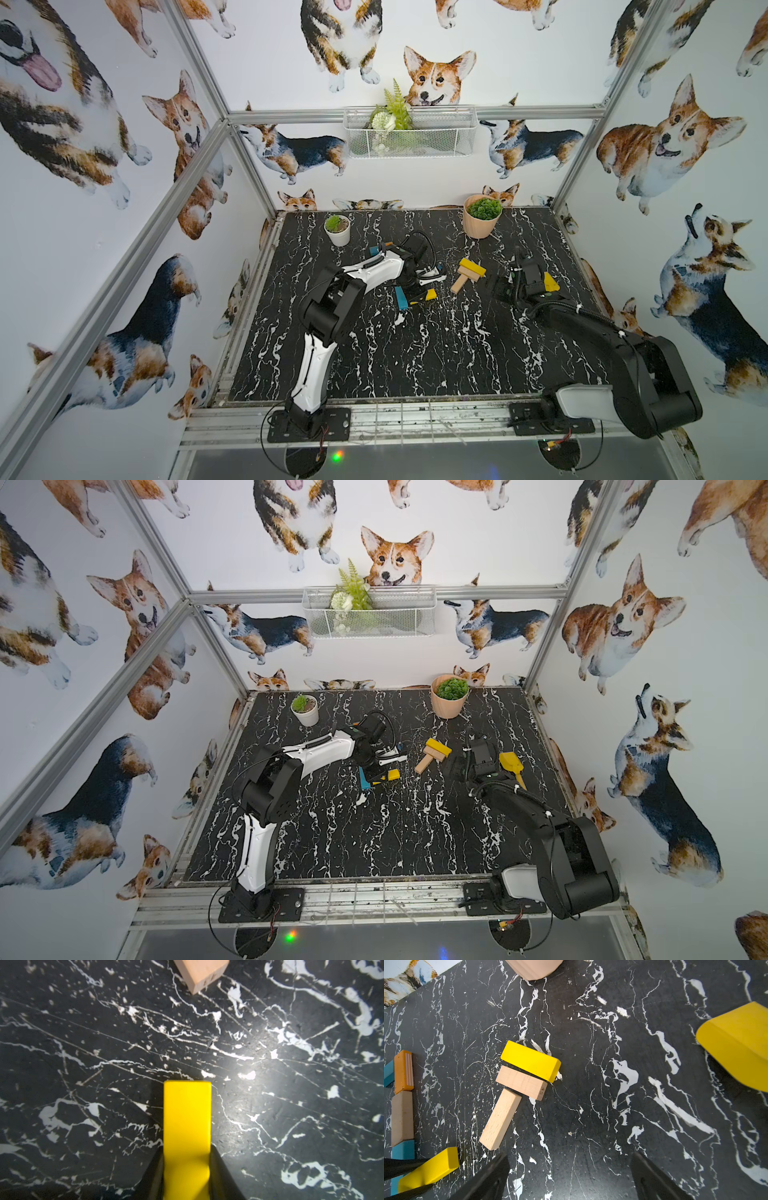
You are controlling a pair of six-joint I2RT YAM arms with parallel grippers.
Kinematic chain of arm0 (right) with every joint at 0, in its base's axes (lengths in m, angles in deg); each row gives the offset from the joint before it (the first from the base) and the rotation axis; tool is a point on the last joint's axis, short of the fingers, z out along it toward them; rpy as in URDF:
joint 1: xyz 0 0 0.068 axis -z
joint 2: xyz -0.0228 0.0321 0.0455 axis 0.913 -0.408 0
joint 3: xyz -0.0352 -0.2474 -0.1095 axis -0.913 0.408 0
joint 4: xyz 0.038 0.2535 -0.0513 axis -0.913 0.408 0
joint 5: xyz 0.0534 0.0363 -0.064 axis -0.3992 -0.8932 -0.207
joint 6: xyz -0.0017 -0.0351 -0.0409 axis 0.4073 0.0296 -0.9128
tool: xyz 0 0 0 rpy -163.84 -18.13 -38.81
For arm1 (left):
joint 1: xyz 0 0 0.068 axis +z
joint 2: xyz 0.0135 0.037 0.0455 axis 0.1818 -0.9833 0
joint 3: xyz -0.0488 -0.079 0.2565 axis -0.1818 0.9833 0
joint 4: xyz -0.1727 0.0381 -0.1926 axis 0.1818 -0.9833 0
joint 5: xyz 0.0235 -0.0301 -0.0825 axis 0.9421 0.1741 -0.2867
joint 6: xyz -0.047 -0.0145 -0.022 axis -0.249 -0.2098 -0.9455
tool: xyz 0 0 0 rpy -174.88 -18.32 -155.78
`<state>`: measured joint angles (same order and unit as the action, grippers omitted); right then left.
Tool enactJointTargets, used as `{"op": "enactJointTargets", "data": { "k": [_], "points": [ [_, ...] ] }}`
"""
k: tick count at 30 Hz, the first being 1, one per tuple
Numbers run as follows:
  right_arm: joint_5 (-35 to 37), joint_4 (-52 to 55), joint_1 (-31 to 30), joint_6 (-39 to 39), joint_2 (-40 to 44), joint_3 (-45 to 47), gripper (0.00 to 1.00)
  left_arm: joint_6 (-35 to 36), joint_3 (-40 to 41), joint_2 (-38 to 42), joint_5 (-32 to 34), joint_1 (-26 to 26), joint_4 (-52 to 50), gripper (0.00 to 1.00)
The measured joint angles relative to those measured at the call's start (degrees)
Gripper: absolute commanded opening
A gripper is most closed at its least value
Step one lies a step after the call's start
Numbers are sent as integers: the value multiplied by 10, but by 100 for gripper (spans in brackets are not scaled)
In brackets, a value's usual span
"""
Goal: Assemble a giraffe with building blocks
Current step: Assemble the building block at the center of the board.
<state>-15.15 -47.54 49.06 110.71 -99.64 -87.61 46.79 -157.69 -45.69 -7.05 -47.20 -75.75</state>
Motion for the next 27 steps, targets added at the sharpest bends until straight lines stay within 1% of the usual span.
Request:
{"op": "enactJointTargets", "data": {
  "k": [9, 21, 23, 24, 25, 26, 27],
  "points": [
    [0, 0, 0, 0, 3, 0, 95, -2, 0, 2, 2, -1, -4, 27],
    [1, 0, 0, 0, 5, 0, 95, -3, -10, 1, 13, -2, -14, 32],
    [1, 0, 0, 0, 6, 0, 95, -4, -14, -2, 14, -3, -15, 35],
    [1, 0, 0, 0, 7, 0, 95, -4, -15, -3, 16, -4, -16, 39],
    [1, 0, 0, 0, 7, 0, 95, -4, -16, -5, 16, -5, -19, 51],
    [1, 0, 0, 0, 7, 0, 95, -5, -17, -6, 17, -6, -20, 55],
    [1, 0, 0, 0, 7, 0, 95, -5, -19, -7, 17, -7, -22, 56]
  ]
}}
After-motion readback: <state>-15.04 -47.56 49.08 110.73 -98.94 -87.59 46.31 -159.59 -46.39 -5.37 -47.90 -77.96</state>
